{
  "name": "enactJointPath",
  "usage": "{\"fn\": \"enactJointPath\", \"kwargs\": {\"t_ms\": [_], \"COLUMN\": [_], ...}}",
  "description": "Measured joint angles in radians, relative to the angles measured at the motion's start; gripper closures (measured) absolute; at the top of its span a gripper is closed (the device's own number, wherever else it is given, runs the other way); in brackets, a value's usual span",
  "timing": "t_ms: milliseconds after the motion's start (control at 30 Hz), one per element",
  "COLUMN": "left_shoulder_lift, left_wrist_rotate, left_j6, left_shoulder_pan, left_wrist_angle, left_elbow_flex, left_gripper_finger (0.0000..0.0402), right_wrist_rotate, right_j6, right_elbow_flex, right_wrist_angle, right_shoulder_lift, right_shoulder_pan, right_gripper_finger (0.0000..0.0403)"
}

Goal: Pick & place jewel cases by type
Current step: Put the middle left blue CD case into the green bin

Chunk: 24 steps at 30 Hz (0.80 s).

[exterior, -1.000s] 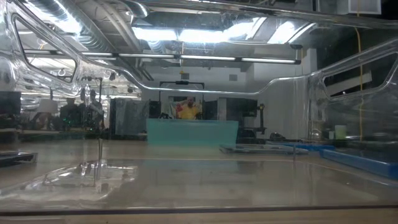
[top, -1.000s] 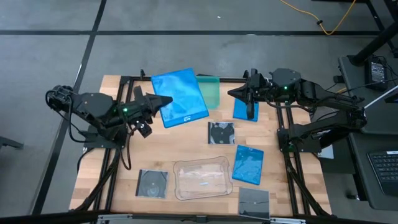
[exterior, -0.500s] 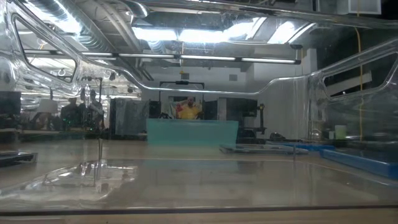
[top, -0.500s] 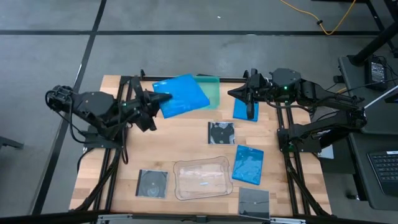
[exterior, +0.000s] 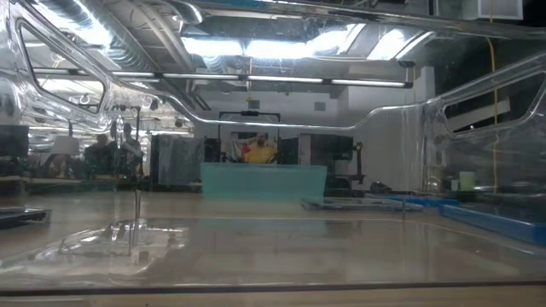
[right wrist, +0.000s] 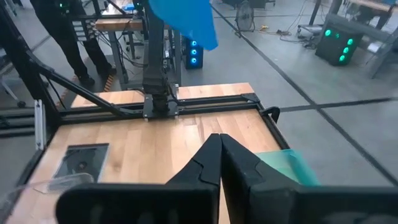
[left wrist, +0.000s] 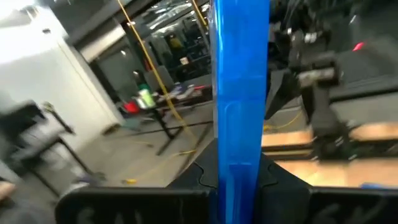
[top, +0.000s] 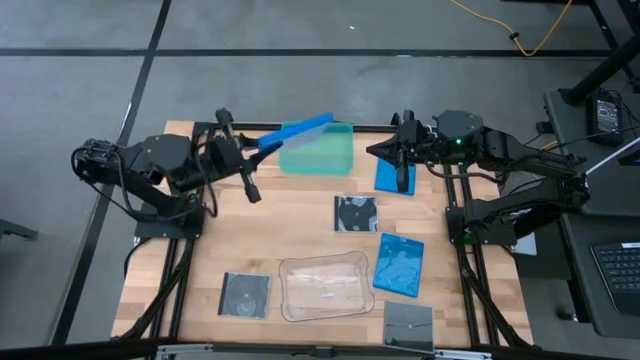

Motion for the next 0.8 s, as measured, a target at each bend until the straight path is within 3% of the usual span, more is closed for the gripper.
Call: {"fn": "enactJointPath", "kwargs": {"t_ms": [533,800], "left_shoulder_lift": [-0.112,-0.163], "left_wrist_rotate": [0.331,0.367], "left_j6": [-0.835,-1.114], "left_shoulder_pan": [0.201,0.222], "left_wrist_angle": [-0.007,-0.020], "left_elbow_flex": [0.000,0.000], "left_gripper_finger": [0.0389,0.0389], "right_wrist_rotate": [0.000,-0.001], "right_j6": [-0.143,-0.233], "right_elbow_flex": [0.000,0.000], "right_wrist_angle": [-0.024,-0.029], "right_shoulder_lift": [0.000,0.000], "right_shoulder_pan": [0.000,0.000], "right_gripper_finger": [0.0396,0.0377]}}
